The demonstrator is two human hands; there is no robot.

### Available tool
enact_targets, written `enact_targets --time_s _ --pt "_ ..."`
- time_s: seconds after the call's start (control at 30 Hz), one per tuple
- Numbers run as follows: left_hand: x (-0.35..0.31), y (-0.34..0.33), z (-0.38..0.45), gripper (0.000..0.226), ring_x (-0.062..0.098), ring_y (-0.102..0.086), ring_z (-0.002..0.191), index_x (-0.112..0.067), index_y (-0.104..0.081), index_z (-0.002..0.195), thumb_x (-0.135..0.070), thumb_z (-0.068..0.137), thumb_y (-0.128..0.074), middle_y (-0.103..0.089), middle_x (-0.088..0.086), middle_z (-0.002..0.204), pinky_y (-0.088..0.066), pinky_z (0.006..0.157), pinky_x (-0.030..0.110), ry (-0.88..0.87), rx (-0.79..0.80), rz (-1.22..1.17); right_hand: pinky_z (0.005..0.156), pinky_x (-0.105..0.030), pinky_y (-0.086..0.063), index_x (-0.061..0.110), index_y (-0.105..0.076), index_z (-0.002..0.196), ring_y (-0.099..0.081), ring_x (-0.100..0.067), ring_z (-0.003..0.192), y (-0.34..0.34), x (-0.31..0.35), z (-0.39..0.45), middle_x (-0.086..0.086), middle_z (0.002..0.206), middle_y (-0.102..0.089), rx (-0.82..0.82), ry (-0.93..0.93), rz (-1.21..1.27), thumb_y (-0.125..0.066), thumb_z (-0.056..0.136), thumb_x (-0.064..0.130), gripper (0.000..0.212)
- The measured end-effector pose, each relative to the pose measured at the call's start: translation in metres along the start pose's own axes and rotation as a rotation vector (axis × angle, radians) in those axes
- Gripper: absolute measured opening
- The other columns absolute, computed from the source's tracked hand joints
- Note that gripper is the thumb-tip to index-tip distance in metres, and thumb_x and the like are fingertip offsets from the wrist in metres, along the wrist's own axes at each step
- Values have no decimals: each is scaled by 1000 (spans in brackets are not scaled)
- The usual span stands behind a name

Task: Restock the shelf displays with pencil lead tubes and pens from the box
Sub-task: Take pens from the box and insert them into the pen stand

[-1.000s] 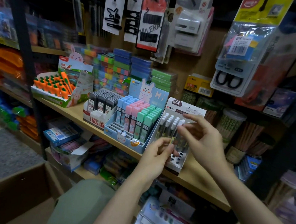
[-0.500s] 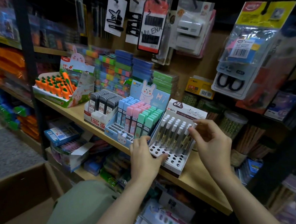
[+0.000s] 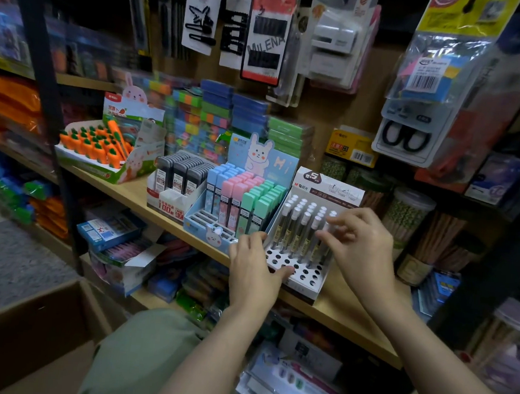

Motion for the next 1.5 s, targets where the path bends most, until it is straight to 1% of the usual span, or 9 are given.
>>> enact_targets --time_s 0.07,0.17,0.4,0.67,0.83,1.03,1.23,1.4,1.5 --pt "0 -1 0 74 14 -34 125 -21 -44 132 -48 71 -79 -46 -5 131 -34 106 29 -3 -5 3 66 -31 -56 12 -73 91 -57 -8 69 -1 1 -4 4 91 -57 17 -14 -34 -83 75 20 20" --pt "-1 0 -1 74 15 -34 126 -21 -43 133 -47 73 -78 -44 -4 131 -34 106 29 -17 4 11 71 -30 -55 13 -73 102 -56 -9 79 1 1 -7 5 100 -53 43 -10 -68 -80 79 25 27" --pt "-32 39 14 42 12 -33 130 -19 -46 133 -23 94 -59 -33 -4 137 -34 106 25 -372 -102 -79 108 -30 -41 12 -57 134 -49 -12 126 18 -1 -3 0 134 -53 215 109 -72 -55 94 38 48" --pt "-60 42 56 64 11 -3 149 -15 -15 155 -36 100 -42 -10 1 163 0 121 27 -806 399 361 120 -24 -1 6 -31 151 -23 -19 148 -1 12 5 -10 157 -29 547 231 -306 -29 96 54 73" --pt "-57 37 59 69 13 -1 150 -10 -11 155 -38 99 -41 -6 6 163 5 120 23 -821 452 428 118 -21 -2 8 -35 150 -29 -16 146 -4 10 9 -8 155 -35 546 197 -308 -24 95 58 74" --pt "-63 43 66 67 8 -2 149 -17 -13 155 -38 99 -43 -8 0 163 1 119 24 -753 539 334 110 -10 18 18 -11 155 4 2 142 -2 7 13 3 162 -10 644 163 -317 -11 90 63 79" --pt "-28 113 121 53 2 -6 148 -23 -28 152 -29 101 -43 -17 -10 161 -4 119 21 -671 234 189 106 1 4 22 -34 151 -17 7 138 -28 53 57 6 154 -35 549 114 -7 -17 96 61 69" --pt "59 171 180 56 9 -2 149 -21 -20 154 -35 103 -38 -8 -7 162 -5 121 29 -344 210 421 121 -26 0 12 -7 156 -2 -15 151 -128 112 109 -5 164 -4 826 276 -55 -29 101 53 72" --pt "89 170 199 59 11 4 149 -20 -12 155 -38 103 -33 0 -5 163 1 120 32 -336 297 569 123 -36 1 6 1 155 4 -22 151 -178 130 122 -11 164 5 982 350 -225 -26 100 58 80"
Point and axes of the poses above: each hand's wrist, its own z-axis towards the middle knuckle, its own y-axis out of the back of the hand, x = y × z, the point moved 3 cm from there along z, towards the middle knuckle
